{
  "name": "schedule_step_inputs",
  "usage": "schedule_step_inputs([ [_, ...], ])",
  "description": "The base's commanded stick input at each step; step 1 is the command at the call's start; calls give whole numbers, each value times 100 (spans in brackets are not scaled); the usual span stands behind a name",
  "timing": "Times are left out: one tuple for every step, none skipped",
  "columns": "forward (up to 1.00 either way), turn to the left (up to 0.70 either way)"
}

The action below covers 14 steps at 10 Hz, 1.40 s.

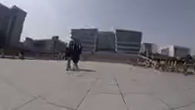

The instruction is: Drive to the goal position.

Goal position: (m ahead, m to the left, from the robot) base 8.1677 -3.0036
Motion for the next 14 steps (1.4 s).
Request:
schedule_step_inputs([
  [85,1],
  [85,0],
  [85,0],
  [85,0],
  [85,0],
  [85,0],
  [85,0],
  [85,0],
  [85,0],
  [85,0],
  [85,0],
  [85,0],
  [85,0],
  [85,0],
])
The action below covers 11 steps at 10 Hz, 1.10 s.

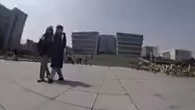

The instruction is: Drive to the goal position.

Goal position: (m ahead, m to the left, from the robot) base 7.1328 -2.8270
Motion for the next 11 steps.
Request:
schedule_step_inputs([
  [85,0],
  [85,0],
  [85,0],
  [85,0],
  [85,0],
  [85,0],
  [85,0],
  [85,0],
  [87,0],
  [95,0],
  [100,0],
])
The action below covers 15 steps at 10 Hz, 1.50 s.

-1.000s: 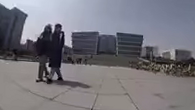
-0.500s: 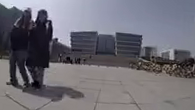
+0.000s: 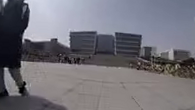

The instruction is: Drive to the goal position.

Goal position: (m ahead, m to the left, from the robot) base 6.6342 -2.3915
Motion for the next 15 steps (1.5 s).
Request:
schedule_step_inputs([
  [100,0],
  [100,0],
  [100,0],
  [100,0],
  [100,0],
  [100,0],
  [100,0],
  [100,0],
  [100,0],
  [100,0],
  [100,0],
  [100,0],
  [100,0],
  [100,0],
  [100,0],
])
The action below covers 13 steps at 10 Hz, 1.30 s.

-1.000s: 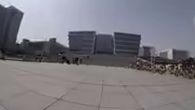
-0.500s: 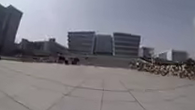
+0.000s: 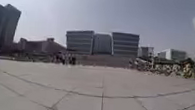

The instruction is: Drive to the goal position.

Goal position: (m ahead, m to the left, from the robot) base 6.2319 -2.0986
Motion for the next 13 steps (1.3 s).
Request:
schedule_step_inputs([
  [100,0],
  [100,0],
  [100,2],
  [100,5],
  [100,7],
  [100,10],
  [100,27],
  [100,28],
  [100,27],
  [100,18],
  [100,7],
  [100,0],
  [100,0],
])
